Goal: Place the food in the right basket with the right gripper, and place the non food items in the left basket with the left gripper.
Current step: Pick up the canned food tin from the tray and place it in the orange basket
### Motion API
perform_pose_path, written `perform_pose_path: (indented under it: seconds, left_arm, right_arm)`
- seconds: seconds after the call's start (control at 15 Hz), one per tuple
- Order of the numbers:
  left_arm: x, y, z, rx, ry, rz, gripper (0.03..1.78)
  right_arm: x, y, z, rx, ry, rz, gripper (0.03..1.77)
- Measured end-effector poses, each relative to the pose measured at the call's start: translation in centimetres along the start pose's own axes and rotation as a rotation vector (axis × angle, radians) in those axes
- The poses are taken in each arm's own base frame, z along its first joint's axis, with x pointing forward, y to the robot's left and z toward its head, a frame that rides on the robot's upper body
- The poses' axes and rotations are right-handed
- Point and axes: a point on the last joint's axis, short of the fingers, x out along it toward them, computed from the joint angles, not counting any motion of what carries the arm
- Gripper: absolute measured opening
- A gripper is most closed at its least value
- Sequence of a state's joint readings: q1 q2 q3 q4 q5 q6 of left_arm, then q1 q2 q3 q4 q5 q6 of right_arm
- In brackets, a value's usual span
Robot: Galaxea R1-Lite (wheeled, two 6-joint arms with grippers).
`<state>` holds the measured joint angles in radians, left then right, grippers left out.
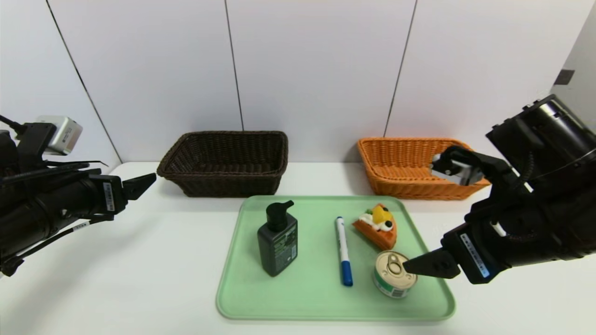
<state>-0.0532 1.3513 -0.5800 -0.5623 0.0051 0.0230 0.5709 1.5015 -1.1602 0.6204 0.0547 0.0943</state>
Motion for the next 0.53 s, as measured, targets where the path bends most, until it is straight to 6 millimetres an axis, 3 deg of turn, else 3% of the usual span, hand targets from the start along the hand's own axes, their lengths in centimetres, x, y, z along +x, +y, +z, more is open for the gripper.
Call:
perform_pose_path:
  seconds: [0.53]
  left_arm:
    - [-0.1, 0.0, -0.7, -0.005, 0.024, 0.011, 1.69]
  right_arm:
    - [5.6, 0.0, 0.9, -0.011, 0.129, -0.035, 1.71]
